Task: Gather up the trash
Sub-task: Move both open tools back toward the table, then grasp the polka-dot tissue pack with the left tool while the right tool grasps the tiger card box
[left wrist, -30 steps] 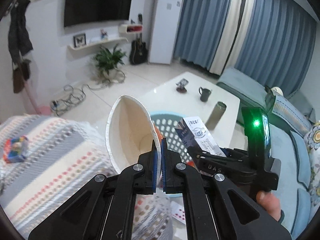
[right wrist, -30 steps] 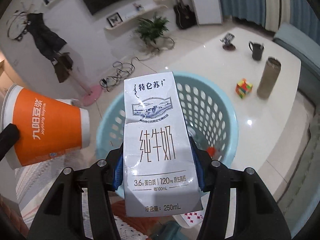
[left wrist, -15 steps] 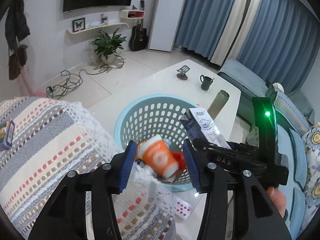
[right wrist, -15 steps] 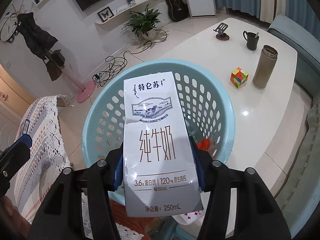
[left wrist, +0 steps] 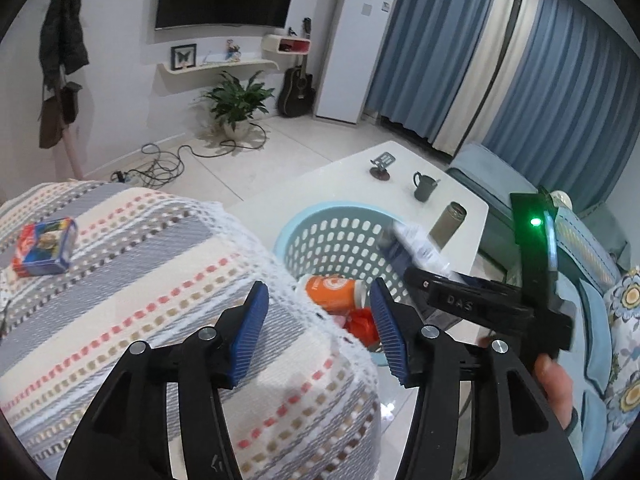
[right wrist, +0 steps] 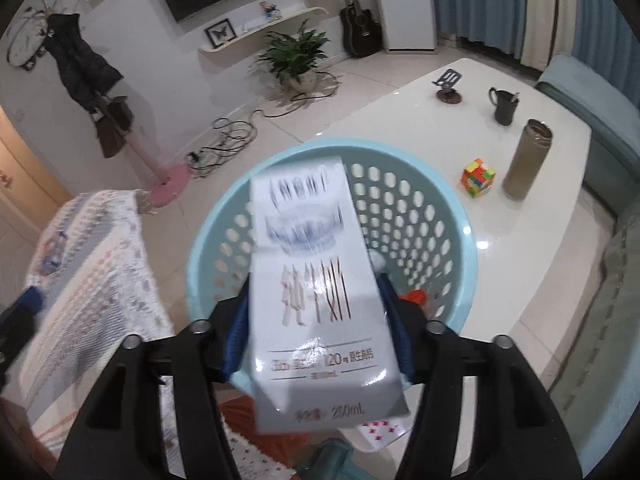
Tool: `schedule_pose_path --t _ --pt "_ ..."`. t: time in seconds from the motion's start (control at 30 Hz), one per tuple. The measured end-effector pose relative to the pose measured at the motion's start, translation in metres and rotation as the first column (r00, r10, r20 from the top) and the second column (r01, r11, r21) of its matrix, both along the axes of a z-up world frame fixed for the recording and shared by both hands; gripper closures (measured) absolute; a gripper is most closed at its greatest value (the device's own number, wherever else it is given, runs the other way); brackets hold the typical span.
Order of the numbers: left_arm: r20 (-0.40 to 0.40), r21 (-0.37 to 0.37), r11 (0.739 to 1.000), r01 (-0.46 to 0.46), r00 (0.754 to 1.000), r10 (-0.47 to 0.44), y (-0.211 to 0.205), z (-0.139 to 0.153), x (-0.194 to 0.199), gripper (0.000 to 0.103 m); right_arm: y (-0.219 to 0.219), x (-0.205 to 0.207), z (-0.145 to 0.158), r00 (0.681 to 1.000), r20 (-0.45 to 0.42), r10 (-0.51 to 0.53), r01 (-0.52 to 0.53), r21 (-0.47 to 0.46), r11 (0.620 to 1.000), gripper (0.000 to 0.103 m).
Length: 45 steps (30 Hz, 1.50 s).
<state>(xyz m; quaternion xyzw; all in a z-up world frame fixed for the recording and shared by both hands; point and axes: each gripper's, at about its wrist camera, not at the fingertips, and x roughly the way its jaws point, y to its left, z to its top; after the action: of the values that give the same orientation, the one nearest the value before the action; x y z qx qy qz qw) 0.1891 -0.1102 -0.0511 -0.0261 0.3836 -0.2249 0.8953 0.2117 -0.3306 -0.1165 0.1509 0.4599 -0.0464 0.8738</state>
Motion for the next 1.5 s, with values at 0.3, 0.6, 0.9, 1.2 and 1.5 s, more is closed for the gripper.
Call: schedule_pose_path --t 0.3,0.6,0.9,1.2,1.5 --pt "0.025 -0.033 0.995 -0.092 0.995 0.093 0.050 0.011 -0.014 0.047 0.039 -0.006 0.024 0.994 0.035 0.099 -0.098 -0.029 0.995 0.029" --pt "0.026 -0.025 0.931 -0.364 0.931 0.365 0.152 0.021 -0.014 0.047 0.138 0.004 0.063 0.926 0.154 0.344 -0.339 -0.054 0.939 0.029" --pt "-0.045 -0.020 0.818 -0.575 0.818 0.574 0.258 0.003 -0.006 0.038 0.245 0.034 0.064 0.819 0.140 0.556 -0.546 -0.106 0.831 0.029" --pt "-0.122 0.046 0.777 -0.628 0.768 0.628 0.290 -0.028 0.038 0.037 0.312 0.075 0.040 0.702 0.027 0.712 -0.698 -0.175 0.695 0.025" --pt "-0.045 0.123 0.765 -0.632 0.767 0.640 0.280 -0.026 0.048 0.037 0.354 0.112 0.020 0.627 -0.027 0.778 -0.748 -0.298 0.593 0.014"
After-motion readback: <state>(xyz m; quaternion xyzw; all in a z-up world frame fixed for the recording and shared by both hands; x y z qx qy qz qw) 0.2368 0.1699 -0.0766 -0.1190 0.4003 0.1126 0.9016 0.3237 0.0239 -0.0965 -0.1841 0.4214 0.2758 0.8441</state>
